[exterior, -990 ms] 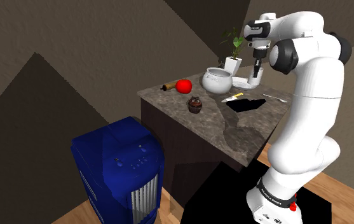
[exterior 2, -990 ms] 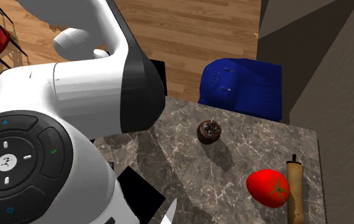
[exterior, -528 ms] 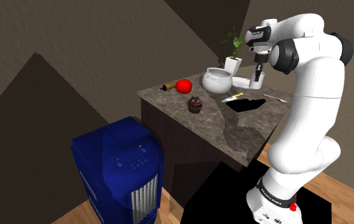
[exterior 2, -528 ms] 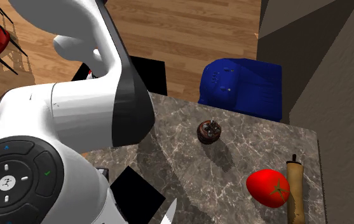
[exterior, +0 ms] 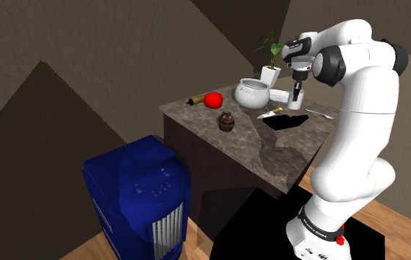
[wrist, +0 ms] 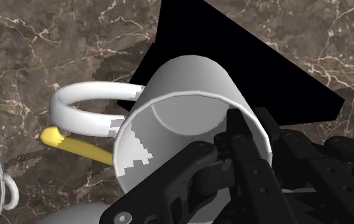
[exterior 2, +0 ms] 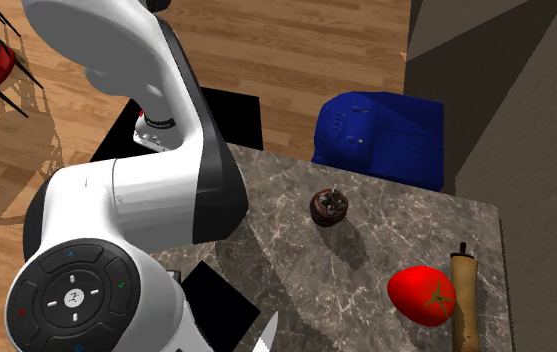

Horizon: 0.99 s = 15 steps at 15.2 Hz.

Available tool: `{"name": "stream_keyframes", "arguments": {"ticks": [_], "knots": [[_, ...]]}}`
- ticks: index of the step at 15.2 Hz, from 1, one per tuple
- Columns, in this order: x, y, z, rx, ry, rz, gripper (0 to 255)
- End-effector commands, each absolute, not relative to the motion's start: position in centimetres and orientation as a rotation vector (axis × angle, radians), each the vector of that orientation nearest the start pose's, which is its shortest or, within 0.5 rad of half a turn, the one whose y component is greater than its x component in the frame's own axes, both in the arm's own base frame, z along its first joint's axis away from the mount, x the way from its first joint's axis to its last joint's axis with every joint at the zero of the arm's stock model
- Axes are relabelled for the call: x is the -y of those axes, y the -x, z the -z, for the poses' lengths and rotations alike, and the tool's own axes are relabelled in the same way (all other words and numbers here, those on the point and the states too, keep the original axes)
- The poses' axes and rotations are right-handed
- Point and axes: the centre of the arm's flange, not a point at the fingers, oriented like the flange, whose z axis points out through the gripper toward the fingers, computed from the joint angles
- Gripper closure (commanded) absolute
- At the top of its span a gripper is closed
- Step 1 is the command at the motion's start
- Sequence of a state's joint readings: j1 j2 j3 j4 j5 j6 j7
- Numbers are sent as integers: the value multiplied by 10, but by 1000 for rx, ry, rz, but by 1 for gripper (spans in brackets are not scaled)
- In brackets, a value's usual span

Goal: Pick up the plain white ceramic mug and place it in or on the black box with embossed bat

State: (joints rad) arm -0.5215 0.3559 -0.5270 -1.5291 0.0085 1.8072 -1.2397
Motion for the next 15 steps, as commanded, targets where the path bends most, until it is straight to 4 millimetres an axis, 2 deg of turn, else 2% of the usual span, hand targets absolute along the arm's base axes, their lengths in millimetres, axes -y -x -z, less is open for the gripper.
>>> {"name": "stream_keyframes", "arguments": {"ticks": [1, 3, 11, 12, 15], "knots": [[542, -362, -464, 339, 3155, -263, 255], [542, -362, -448, 339, 3155, -263, 255], [542, -362, -448, 339, 3155, -263, 255], [542, -362, -448, 339, 3155, -263, 0], [542, -362, -448, 339, 3155, -263, 0]]}}
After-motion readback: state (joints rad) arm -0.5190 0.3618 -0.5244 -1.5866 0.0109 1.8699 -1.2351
